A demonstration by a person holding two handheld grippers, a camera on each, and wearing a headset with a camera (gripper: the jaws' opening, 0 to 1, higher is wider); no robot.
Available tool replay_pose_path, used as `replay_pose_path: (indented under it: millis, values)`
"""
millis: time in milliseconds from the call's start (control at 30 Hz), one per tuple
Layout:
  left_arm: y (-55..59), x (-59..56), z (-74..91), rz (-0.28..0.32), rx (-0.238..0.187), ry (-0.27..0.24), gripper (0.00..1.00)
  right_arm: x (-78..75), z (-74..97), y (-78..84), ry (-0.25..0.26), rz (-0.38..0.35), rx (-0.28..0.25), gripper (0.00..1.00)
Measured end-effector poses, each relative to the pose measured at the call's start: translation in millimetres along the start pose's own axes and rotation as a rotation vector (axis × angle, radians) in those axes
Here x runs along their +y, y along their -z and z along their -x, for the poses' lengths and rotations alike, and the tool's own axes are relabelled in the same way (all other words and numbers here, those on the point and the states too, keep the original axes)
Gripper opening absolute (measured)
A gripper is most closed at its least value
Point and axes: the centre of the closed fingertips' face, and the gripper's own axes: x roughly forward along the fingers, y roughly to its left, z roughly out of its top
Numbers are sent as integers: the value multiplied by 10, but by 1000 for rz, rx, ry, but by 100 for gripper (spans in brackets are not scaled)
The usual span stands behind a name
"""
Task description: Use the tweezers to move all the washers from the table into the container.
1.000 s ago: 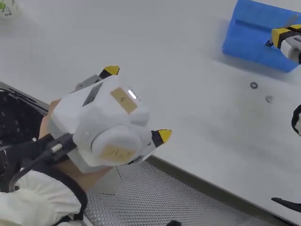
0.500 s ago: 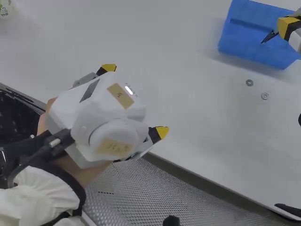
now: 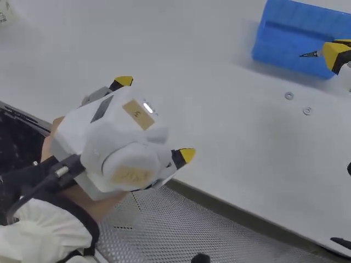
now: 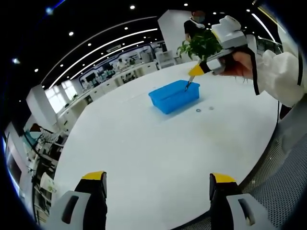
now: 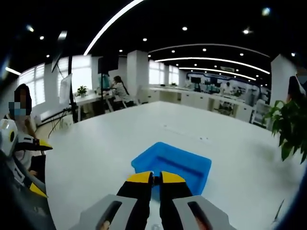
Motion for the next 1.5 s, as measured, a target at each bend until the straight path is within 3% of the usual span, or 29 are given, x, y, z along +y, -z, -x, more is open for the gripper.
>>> replay_pose_path:
  millis: [200,733,900,1200,1500]
  values:
    - [10,-12,-6,-1,7,5,90,32,38,-78,-6,-24,-17,2]
    - [9,6,18,1,0,-6,90,270,64,298,-54,-49,97,2]
    - [13,0,20,0,2,-4,90,262,70,337,-49,-51,111,2]
    - [27,-11,19,-4,11,-1,90,171,102,532,-10,-50,185,2]
    - [30,-8,15,-2,12,-2,90,163,87,572,2,-42,214,2]
